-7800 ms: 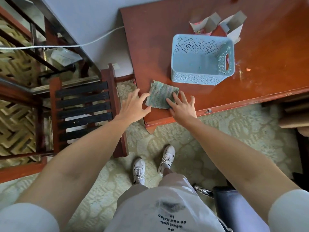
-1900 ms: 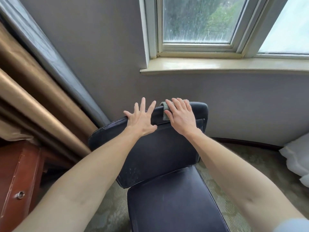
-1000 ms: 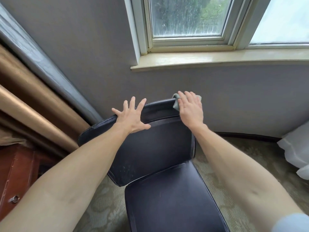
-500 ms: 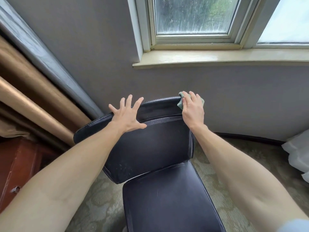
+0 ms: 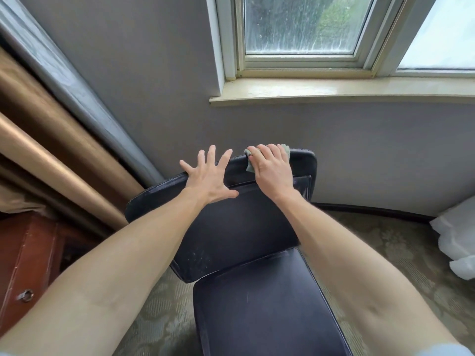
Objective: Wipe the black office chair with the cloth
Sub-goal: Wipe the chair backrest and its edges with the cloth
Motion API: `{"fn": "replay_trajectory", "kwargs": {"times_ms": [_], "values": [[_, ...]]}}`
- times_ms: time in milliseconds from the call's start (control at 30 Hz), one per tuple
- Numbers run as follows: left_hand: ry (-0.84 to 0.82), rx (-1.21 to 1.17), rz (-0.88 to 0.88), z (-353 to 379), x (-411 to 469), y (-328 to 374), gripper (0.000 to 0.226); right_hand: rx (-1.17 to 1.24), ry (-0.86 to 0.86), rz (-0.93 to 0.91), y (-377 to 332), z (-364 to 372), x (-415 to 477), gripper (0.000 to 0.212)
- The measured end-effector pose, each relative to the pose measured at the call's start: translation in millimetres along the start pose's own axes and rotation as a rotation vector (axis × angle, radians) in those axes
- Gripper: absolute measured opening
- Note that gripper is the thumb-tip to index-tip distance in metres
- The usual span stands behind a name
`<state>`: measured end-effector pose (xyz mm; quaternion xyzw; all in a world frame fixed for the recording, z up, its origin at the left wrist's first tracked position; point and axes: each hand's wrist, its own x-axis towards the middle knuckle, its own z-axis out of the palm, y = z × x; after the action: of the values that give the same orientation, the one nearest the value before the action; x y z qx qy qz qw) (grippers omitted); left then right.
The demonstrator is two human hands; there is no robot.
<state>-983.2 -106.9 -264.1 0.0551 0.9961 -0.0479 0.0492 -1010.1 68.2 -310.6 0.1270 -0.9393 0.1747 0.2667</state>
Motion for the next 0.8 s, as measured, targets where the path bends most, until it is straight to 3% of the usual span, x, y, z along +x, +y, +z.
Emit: {"fn": "replay_trajectory", "kwargs": {"times_ms": [100, 333, 433, 633, 800], "values": [[-0.002, -0.004, 0.010, -1.9, 0.7, 4.7, 0.114, -0.026, -0.013, -0.057, 24.7, -14.5, -2.9, 0.033], [0.020, 0.034, 0.043, -0.8, 12.5, 15.2, 0.114, 0.002, -0.053, 0.234, 89.4, -31.5, -10.0, 0.039], [0.034, 0.071, 0.050, 0.5, 18.4, 16.6, 0.113, 0.034, -0.022, 0.295, 72.8, -27.7, 0.6, 0.041], [0.031, 0.060, 0.036, -0.4, 18.1, 15.0, 0.112, 0.116, 0.033, 0.196, -0.4, 3.0, 8.1, 0.029], [-0.049, -0.054, 0.102, -11.9, 5.7, 5.4, 0.116, 0.108, -0.024, 0.158, -1.3, -1.5, 4.0, 0.032]]}}
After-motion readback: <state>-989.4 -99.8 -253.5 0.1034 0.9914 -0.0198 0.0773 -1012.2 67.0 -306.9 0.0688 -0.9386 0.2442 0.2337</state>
